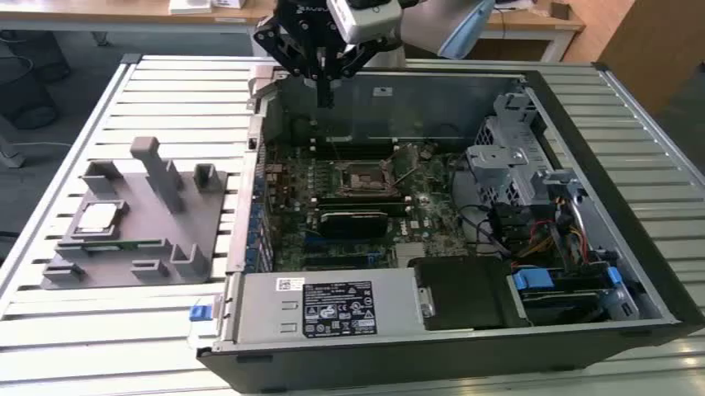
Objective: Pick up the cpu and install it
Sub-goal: 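Reach for the cpu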
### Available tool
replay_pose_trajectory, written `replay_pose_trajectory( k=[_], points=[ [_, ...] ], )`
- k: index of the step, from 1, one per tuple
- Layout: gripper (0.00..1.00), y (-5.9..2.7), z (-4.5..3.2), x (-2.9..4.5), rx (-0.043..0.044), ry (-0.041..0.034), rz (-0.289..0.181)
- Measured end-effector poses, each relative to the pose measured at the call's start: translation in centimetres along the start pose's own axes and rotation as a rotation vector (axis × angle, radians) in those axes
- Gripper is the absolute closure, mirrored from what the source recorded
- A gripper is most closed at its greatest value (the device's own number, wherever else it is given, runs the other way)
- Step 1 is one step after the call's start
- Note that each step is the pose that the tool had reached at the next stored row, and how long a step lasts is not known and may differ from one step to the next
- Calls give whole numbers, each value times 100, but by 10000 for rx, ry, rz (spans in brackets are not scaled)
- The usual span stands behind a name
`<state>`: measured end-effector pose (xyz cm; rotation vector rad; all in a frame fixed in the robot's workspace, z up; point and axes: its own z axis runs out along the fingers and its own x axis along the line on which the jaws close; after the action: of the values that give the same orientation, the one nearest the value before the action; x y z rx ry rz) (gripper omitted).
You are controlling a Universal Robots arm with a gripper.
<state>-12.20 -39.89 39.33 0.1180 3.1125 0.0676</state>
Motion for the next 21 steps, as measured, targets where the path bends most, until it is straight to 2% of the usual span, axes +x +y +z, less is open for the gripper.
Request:
replay_pose_trajectory(
  k=[9, 18, 21],
  points=[
    [89, -2, -1, 20, 0, 0, 0],
    [89, -8, -2, 106, 0, 0, 0],
    [89, -12, -3, 159, 0, 0, 0]
  ],
)
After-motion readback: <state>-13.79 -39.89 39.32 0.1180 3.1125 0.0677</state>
